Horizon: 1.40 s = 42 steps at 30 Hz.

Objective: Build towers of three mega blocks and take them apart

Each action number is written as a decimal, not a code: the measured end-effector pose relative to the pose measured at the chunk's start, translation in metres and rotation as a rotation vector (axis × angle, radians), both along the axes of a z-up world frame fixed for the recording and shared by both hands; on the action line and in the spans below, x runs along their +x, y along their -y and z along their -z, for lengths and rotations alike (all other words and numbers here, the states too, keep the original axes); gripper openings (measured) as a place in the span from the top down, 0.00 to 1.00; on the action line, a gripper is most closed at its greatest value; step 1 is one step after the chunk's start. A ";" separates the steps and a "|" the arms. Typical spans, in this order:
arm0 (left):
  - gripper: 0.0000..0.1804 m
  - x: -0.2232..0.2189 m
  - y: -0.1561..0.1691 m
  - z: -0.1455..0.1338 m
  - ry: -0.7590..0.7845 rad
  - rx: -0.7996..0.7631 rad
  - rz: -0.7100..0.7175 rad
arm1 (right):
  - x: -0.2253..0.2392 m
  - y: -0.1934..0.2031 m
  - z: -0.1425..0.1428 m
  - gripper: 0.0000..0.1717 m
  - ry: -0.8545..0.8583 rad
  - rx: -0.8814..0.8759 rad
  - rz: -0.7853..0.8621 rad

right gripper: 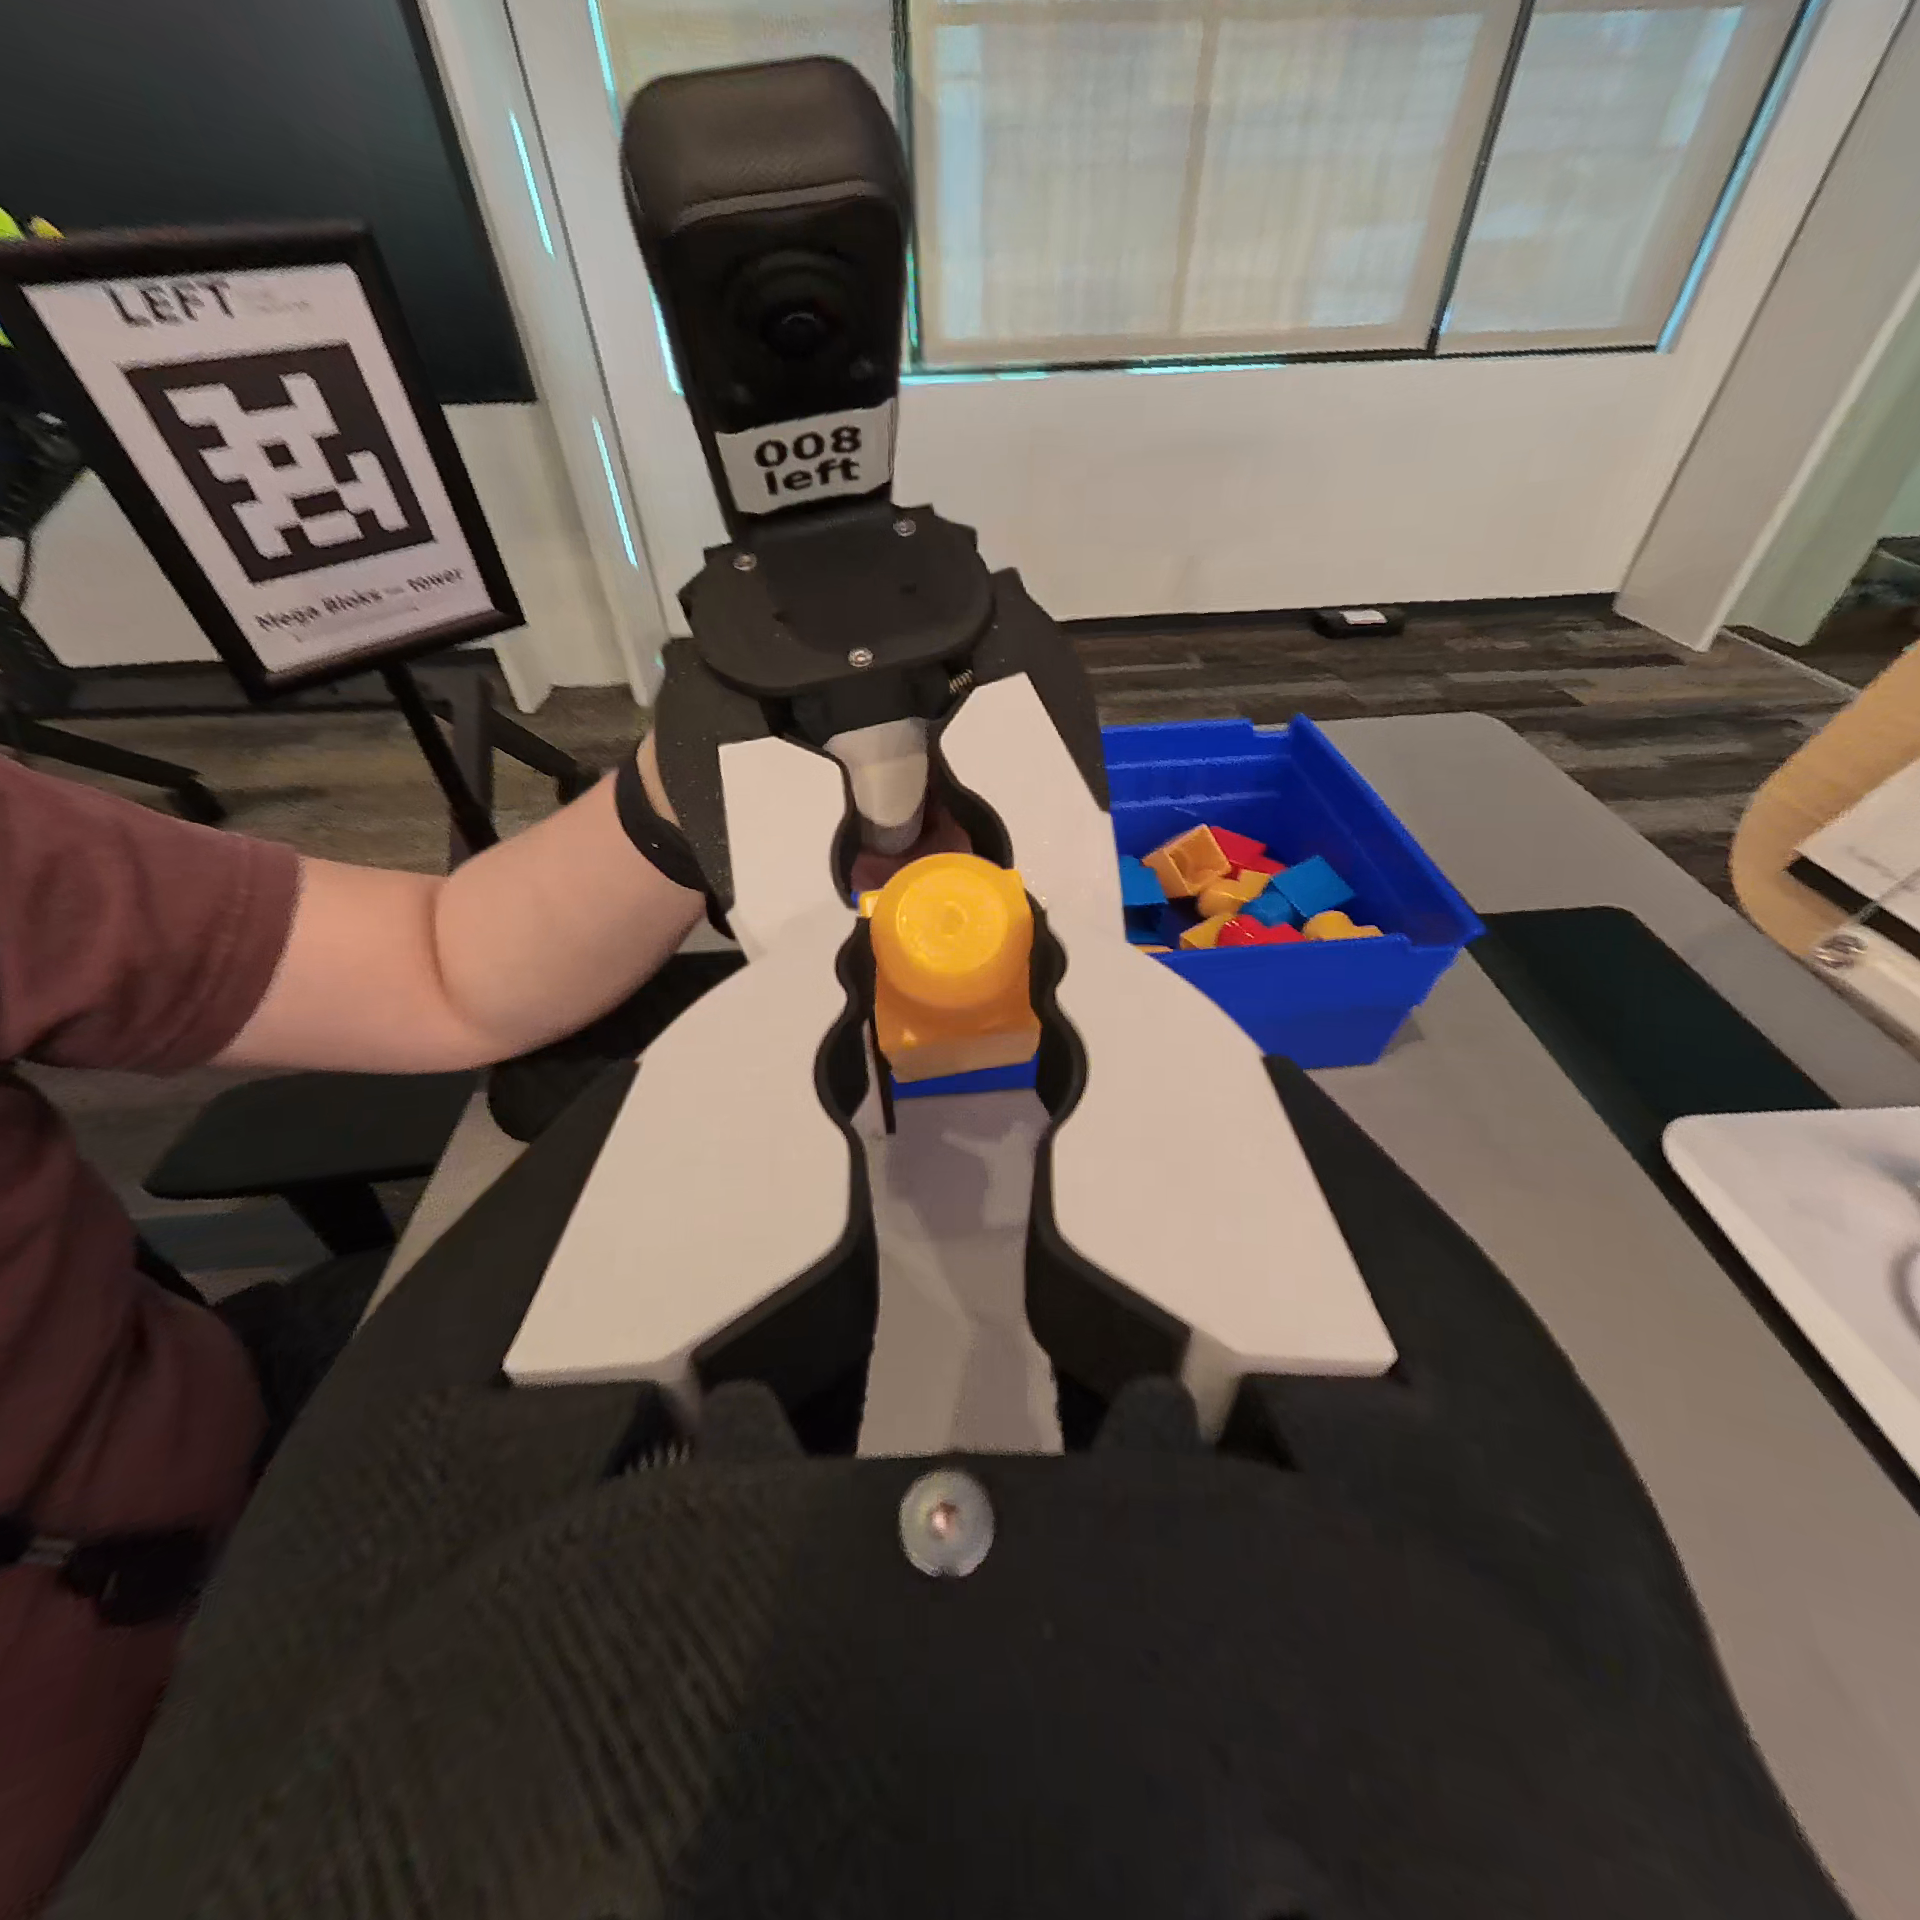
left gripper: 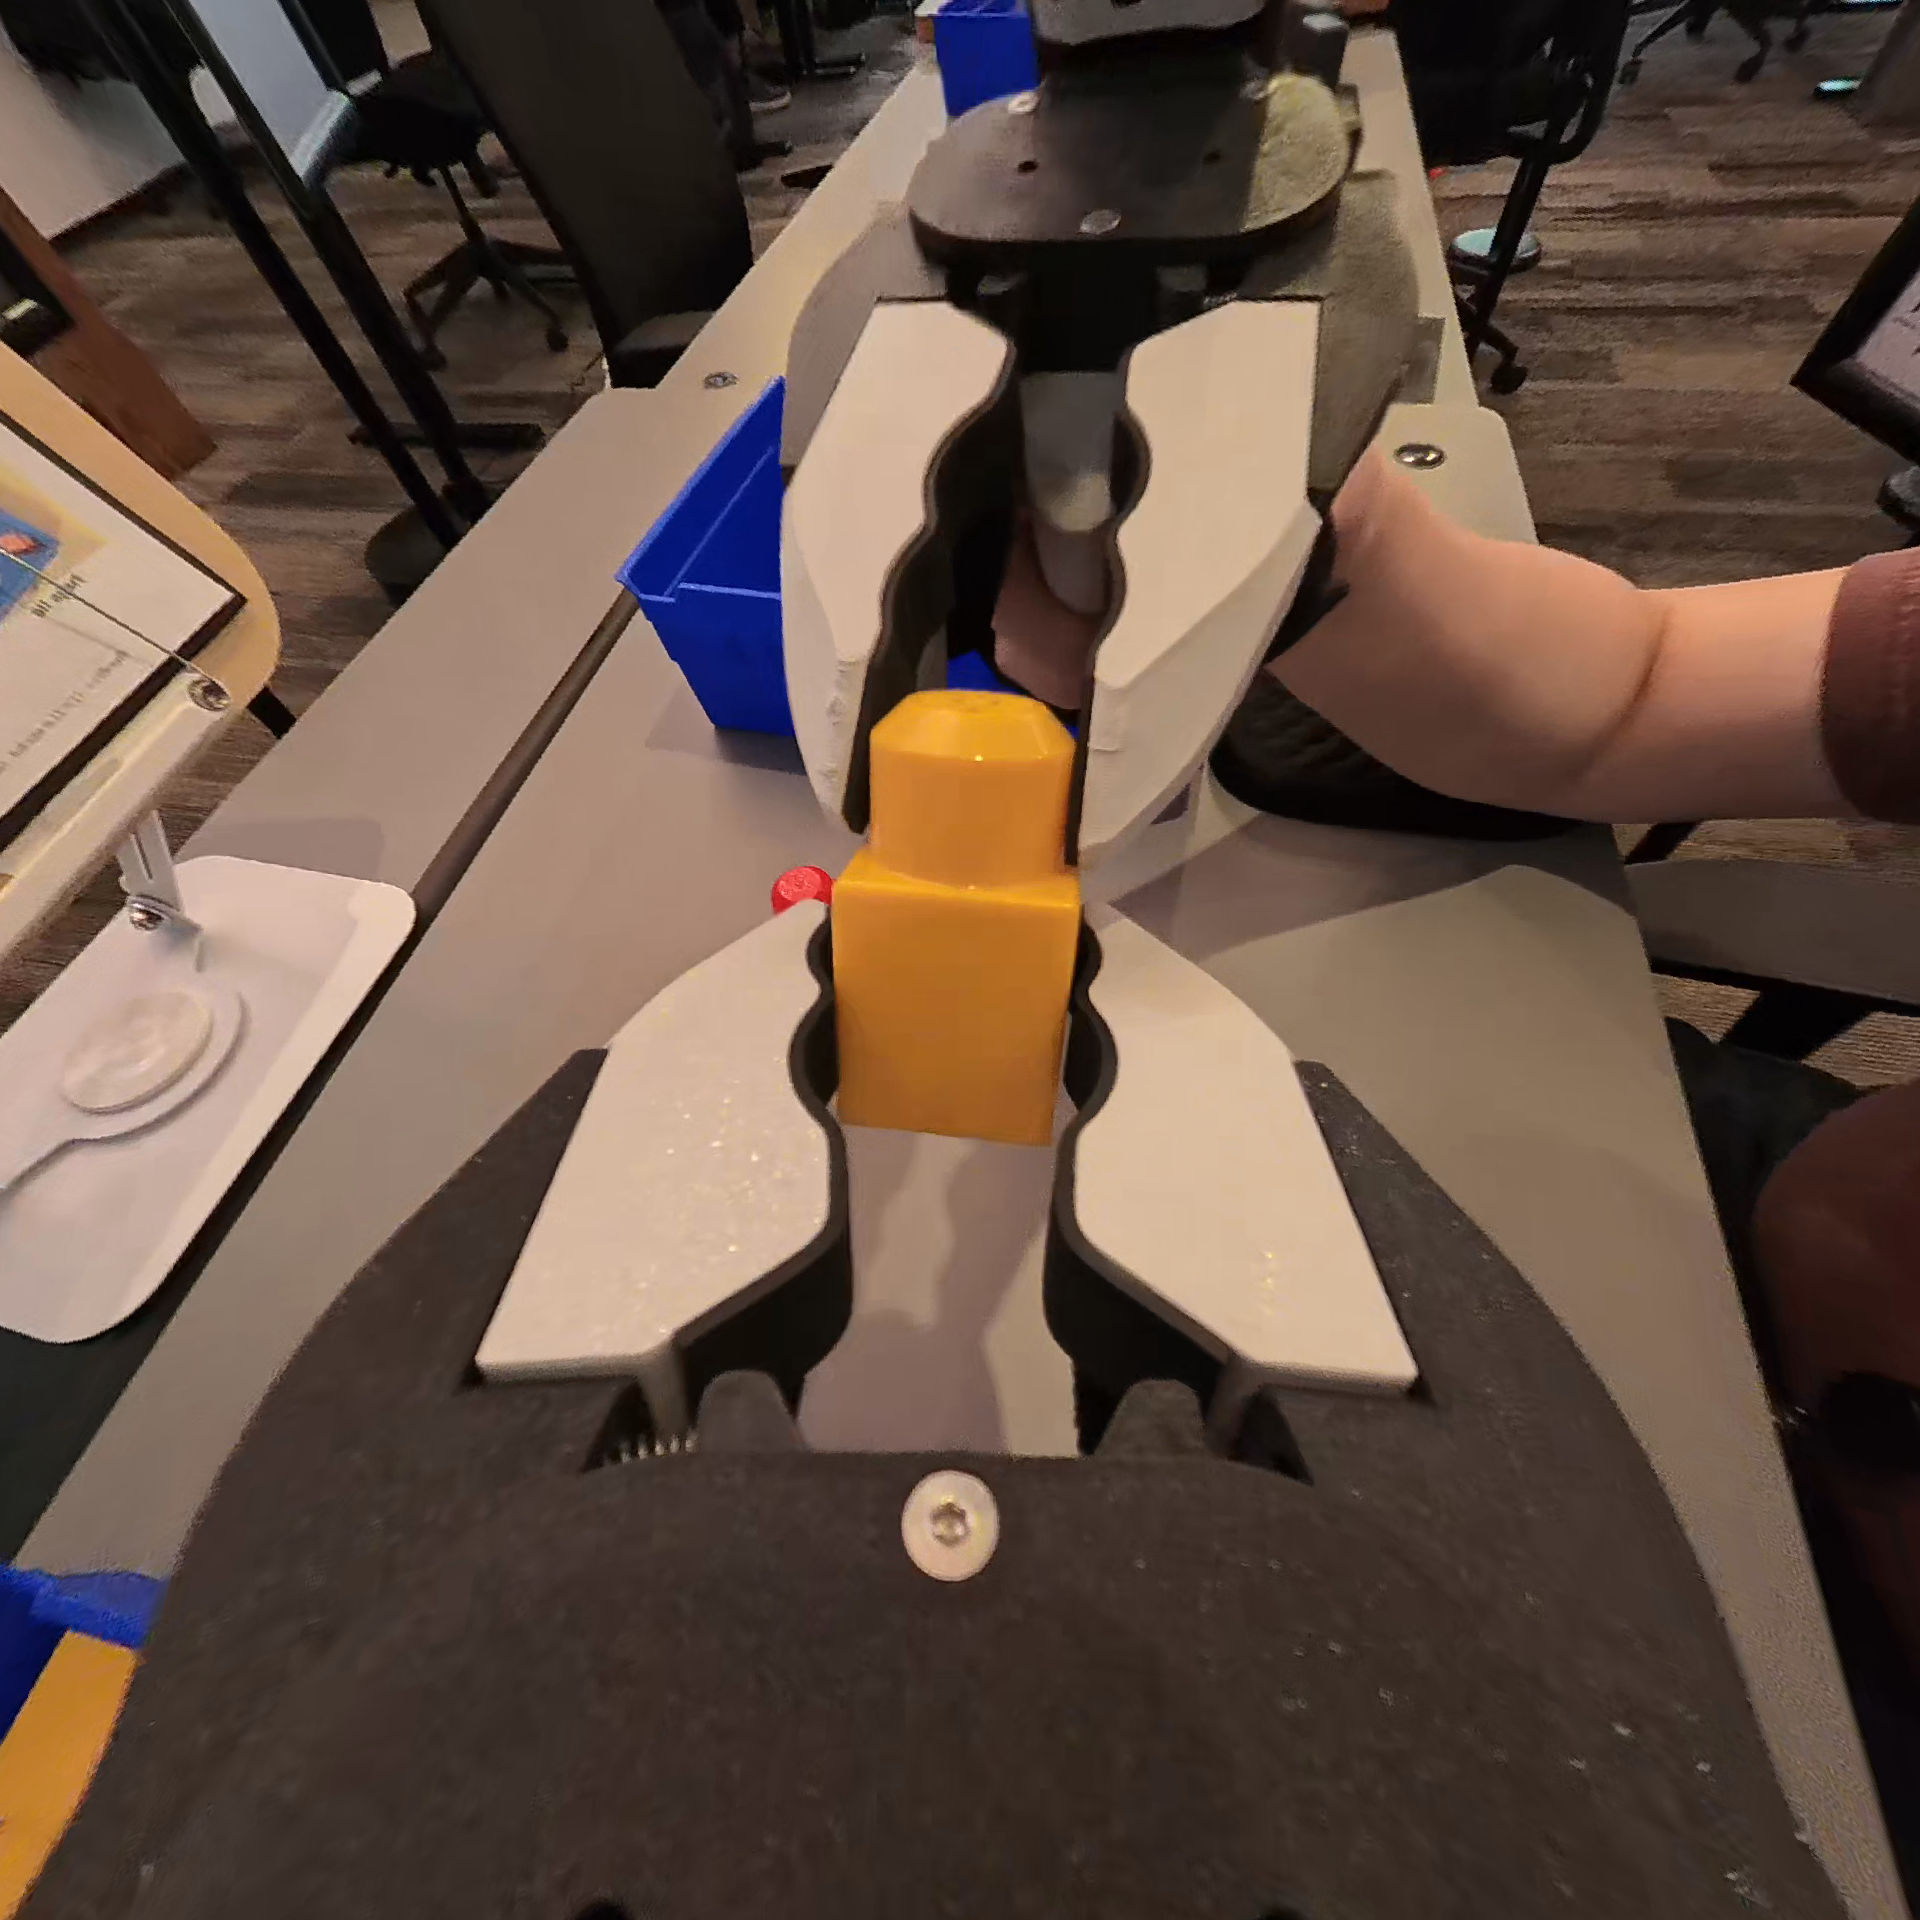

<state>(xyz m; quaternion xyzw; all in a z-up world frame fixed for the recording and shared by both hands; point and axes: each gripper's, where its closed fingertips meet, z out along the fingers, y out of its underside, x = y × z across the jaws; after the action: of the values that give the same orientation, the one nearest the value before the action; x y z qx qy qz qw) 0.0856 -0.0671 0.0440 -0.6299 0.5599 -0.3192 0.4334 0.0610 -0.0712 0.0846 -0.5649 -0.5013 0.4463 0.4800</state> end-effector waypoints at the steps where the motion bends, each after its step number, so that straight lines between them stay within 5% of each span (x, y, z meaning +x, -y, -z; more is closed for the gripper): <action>1: 0.77 0.001 -0.002 0.001 0.002 0.009 -0.001 | 0.001 -0.001 0.002 0.83 0.020 0.008 0.013; 17: 0.77 0.011 -0.002 0.011 -0.013 0.018 0.014 | 0.006 0.001 0.005 0.83 0.089 0.038 0.022; 20: 0.77 0.002 -0.012 0.007 -0.016 0.042 -0.047 | 0.011 -0.013 -0.009 0.63 -0.012 0.084 0.098; 22: 0.77 -0.013 -0.023 -0.003 0.005 0.058 -0.112 | 0.019 -0.029 -0.004 0.66 -0.014 0.061 0.159; 28: 0.77 -0.071 -0.047 -0.038 0.120 0.083 -0.287 | 0.052 -0.109 0.116 0.69 0.461 -0.131 0.534; 31: 0.77 -0.087 -0.049 -0.050 0.173 0.074 -0.321 | 0.043 -0.113 0.156 0.71 0.565 -0.184 0.535; 36: 0.77 -0.093 -0.048 -0.052 0.180 0.075 -0.318 | 0.047 -0.118 0.196 0.70 0.739 -0.176 0.579; 42: 0.77 -0.089 -0.049 -0.048 0.170 0.059 -0.304 | 0.052 -0.121 0.201 0.70 0.793 -0.126 0.588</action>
<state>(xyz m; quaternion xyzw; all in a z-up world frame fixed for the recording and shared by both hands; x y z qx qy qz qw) -0.0036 -0.0178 0.0916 -0.6650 0.4288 -0.2857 0.5406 0.1127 0.0496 -0.1168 -0.8367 -0.4366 0.0721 0.3227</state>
